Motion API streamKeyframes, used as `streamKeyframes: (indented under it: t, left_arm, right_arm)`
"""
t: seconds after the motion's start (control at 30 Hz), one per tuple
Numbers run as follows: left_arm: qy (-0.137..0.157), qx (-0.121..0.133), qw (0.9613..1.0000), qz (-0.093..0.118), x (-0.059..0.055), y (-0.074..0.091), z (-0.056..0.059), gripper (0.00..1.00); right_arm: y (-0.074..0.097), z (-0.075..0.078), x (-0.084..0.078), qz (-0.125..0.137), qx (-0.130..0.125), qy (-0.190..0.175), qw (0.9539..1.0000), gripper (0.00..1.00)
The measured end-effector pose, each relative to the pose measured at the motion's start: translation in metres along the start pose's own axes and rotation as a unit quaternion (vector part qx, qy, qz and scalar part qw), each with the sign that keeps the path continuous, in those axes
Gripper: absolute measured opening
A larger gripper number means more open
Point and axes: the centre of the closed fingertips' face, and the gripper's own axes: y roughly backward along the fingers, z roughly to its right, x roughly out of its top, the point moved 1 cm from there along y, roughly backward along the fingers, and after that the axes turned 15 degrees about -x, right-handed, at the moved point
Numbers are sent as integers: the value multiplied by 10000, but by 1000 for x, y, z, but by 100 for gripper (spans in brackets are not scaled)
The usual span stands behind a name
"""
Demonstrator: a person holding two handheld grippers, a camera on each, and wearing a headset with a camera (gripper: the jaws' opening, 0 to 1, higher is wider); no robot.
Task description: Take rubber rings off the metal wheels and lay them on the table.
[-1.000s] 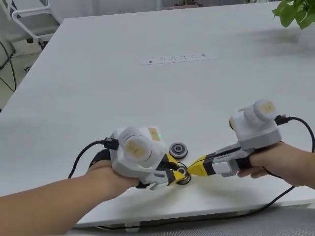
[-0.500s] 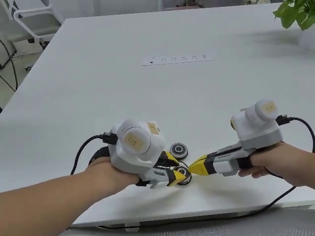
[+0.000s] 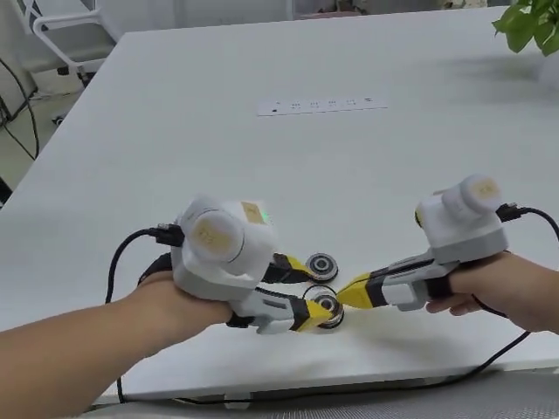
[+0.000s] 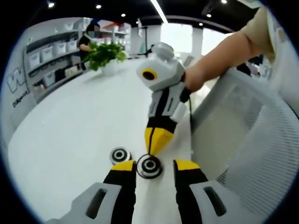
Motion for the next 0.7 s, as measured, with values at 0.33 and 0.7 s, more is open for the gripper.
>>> streamKeyframes:
  t: [0.33,0.7]
  left_arm:
    - [146,146,9994,271,3,28,8,43]
    - [197,392,9984,362,-8,51,13,49]
  right_arm:
    - [1,-4,5,37,52,21,10000,0]
    - [-1,-10,13,69,83,82,9999,0]
